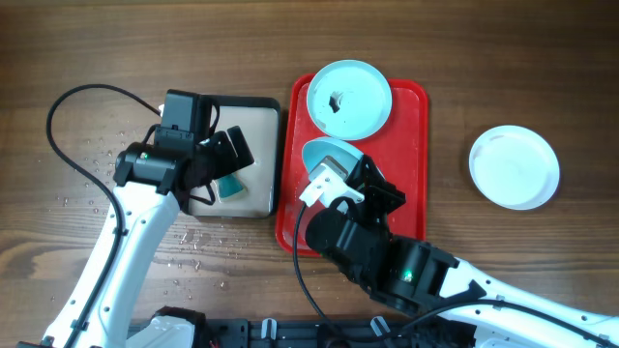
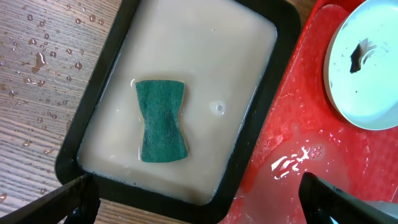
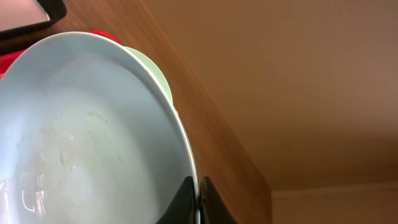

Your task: Clean dirty plates on tray and stack at the side

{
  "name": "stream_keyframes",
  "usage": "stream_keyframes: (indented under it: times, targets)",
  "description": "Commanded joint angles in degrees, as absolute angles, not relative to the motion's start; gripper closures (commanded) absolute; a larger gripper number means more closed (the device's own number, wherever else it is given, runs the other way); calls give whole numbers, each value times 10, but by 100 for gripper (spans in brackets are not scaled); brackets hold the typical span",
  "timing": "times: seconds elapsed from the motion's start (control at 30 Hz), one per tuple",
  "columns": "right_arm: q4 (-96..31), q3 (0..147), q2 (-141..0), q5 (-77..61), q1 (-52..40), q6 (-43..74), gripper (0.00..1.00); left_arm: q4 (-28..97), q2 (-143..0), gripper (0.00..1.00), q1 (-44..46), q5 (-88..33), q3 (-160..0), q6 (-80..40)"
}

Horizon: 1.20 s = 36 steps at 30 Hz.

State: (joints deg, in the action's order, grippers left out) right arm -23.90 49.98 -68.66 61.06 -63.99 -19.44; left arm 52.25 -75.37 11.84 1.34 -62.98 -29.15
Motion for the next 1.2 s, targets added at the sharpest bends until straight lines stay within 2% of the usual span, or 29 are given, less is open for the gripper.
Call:
stream_keyframes:
  times: [0.0,0.47,0.73,0.87,0.93,1.0,1.07,1.17]
  targets:
    - [-236,508,-685,613,-643,-194,96,521,-751,0,116,5,-630,-287]
    - [-236,508,-685,619,-643,-190,96,521,-751,0,116,5,-630,-287]
    - [-238,508,-685,641,-643,-147,96,521,-751,0,116,5,-630,-287]
    - [-270,508,-685,638,-608,4,96,521,-751,0,116,5,-630,-287]
    - [-313,508,-684,550,-557,110,95,521,-751,0,116,5,-630,-287]
    - [-340,508,-684,305,-453,204,96,521,-751,0,116,5,-630,-287]
    - [-358,508,-684,-1,-298,226,96,521,-751,0,116,5,-630,-287]
    - [-376,508,-684,-150,-97,225,96,521,-751,0,116,5,-630,-287]
